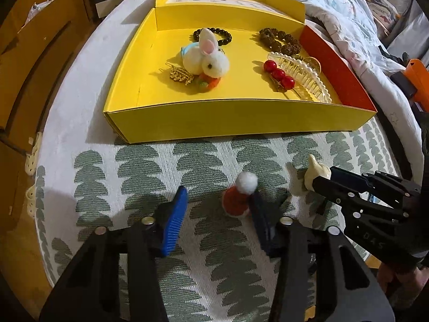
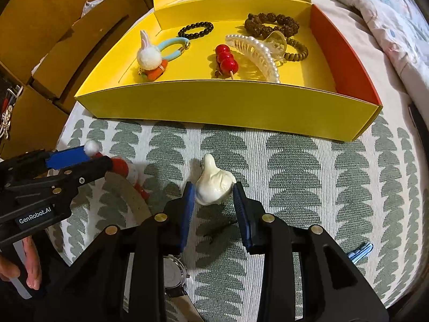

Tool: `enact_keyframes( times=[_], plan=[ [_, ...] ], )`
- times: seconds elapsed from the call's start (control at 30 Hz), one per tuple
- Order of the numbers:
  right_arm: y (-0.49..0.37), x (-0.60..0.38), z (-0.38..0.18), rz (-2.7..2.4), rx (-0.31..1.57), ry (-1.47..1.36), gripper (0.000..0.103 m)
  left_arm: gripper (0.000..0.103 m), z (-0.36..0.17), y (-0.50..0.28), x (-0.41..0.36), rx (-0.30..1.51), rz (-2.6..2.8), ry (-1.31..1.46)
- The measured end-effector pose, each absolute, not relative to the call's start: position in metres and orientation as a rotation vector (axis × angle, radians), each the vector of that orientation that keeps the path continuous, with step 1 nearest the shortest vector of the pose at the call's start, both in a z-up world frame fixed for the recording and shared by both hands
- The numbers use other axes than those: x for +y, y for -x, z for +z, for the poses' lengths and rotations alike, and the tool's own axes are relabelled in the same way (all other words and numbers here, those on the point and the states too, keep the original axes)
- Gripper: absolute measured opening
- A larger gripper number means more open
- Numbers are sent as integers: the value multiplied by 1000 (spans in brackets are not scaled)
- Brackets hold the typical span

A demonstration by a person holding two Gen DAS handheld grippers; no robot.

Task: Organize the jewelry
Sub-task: 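Move the left tool to the red Santa hat while the right tool approaches the white ornament, then close the left tool on the Santa hat while the right tool grasps the white ornament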

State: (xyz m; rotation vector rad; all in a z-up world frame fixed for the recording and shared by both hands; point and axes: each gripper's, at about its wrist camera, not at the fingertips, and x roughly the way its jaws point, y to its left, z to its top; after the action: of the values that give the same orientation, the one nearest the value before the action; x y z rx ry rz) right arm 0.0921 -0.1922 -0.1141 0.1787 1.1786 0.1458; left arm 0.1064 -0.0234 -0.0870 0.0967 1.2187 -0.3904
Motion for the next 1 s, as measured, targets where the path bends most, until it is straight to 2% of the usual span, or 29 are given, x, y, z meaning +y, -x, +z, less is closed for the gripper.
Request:
enact_keyframes(
  times=[0.1,0.37,0.53,1.0],
  plan=[
    [-91,-192,-113,147,1181,-178,34,41,-88,-106,-24,1228,-402,-90],
    [-93,-191,-117,148,1201,-176,37,23,-90,-104,-29,1254,-438,-77],
    [-95,-189,-123,138,1212,-166,39,16,-90,-104,-29,1262,-454,-64],
    [-99,-193,-120,158,1203,-202,36,12,-84,-103,-27,1252,-472,-46]
  ],
)
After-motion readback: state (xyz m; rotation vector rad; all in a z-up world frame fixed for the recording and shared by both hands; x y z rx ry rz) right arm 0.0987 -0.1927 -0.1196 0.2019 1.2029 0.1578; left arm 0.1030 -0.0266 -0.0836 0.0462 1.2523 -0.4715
